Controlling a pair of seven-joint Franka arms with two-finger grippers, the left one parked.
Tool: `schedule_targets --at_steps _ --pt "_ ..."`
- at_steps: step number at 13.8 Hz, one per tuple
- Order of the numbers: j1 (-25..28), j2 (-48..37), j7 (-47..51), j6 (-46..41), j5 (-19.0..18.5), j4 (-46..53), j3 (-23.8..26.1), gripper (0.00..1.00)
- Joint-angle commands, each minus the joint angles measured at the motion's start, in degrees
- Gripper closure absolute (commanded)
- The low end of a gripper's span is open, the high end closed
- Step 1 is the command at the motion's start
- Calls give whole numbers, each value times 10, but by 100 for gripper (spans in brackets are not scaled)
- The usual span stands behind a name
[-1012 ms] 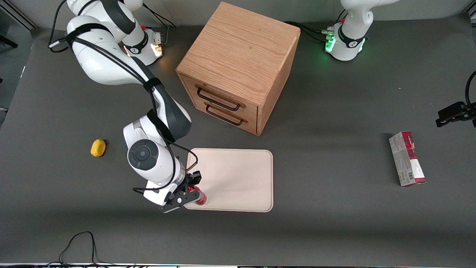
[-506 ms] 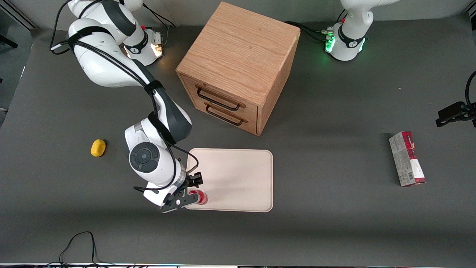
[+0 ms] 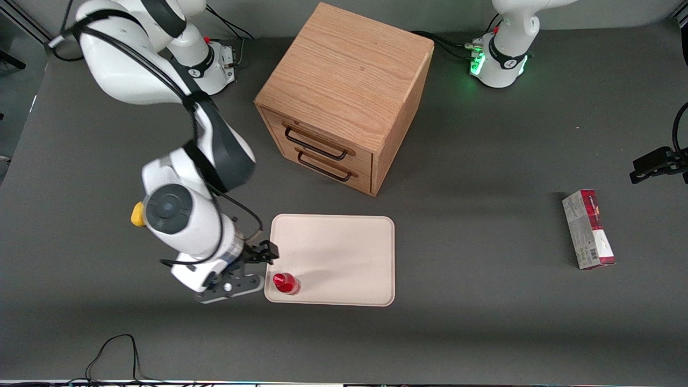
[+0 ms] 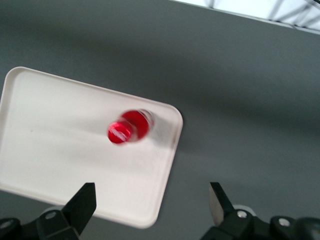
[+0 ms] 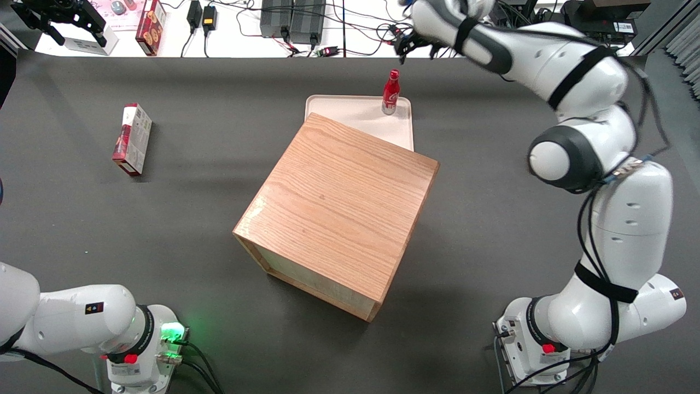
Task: Place coke bottle on tray
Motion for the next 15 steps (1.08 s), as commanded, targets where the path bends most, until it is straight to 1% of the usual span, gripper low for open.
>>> schedule_targets --at_steps 1,2,5,6,8,9,10,12,15 --pt "-12 -158 3 10 126 -180 -104 0" --pt "-12 -206 -2 9 136 -234 -127 0" --pt "-11 -379 -14 27 136 -424 -187 0" --pt "-10 -429 -15 26 135 -469 -204 0" --pt "-10 -506 -30 12 128 -521 -214 0" --pt "-11 -524 -32 -16 112 -520 -216 0" --pt "-11 -537 -42 -27 107 -519 -230 0" --pt "-12 -540 -83 -31 107 -517 -239 0" --pt "-13 -510 -77 -32 107 -487 -251 0"
